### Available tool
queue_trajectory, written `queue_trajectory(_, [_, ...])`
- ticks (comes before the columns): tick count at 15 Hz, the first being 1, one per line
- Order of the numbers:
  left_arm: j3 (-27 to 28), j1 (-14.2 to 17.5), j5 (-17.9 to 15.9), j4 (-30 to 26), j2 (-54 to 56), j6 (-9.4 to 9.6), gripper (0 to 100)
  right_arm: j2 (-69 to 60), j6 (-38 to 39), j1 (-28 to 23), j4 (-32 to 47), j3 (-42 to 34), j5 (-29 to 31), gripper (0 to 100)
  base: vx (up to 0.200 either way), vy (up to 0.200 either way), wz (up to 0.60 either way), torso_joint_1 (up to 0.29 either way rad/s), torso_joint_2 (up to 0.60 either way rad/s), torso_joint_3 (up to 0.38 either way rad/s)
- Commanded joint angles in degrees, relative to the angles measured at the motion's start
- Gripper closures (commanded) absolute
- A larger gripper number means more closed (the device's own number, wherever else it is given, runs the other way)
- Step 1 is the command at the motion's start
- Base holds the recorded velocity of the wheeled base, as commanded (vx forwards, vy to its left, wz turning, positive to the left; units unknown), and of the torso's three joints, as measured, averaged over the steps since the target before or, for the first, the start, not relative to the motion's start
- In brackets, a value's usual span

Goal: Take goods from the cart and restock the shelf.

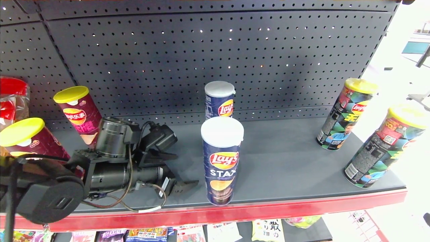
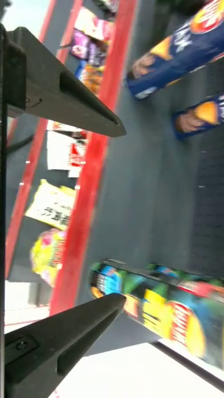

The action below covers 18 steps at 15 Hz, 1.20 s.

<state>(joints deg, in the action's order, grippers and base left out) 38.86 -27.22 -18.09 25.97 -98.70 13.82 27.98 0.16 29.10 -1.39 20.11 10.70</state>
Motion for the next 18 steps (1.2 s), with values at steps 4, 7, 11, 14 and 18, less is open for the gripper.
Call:
queue_trajectory(4, [-11.18, 0.68, -0.63, -6.54, 24.34, -0.11, 0, -0.47, -0.33, -1.06, 0.07, -2.98, 1.16, 0, 0.000, 0.000, 0.00, 0.000, 0.00, 0.000])
queue_trajectory(7, [-11.27, 0.59, 0.07, -17.18, 38.75, -0.03, 0, -0.64, -0.69, -5.81, 0.25, -3.77, 1.60, 0, 0.000, 0.000, 0.00, 0.000, 0.00, 0.000])
queue_trajectory(11, [-11.35, 1.38, 2.71, -40.82, 66.88, -0.20, 0, -3.63, -5.43, -11.87, 4.82, -3.24, 1.69, 0, 0.000, 0.000, 0.00, 0.000, 0.00, 0.000])
queue_trajectory(14, [-11.35, 6.04, 17.65, -53.04, 85.95, -7.14, 0, -3.98, -5.87, -21.63, 8.51, -1.48, 1.69, 0, 0.000, 0.000, 0.00, 0.000, 0.00, 0.000])
queue_trajectory(18, [-11.71, 9.03, 30.92, -66.40, 98.52, -13.47, 0, -9.43, -8.60, -31.56, 12.90, -2.54, 0.81, 0, 0.000, 0.000, 0.00, 0.000, 0.00, 0.000])
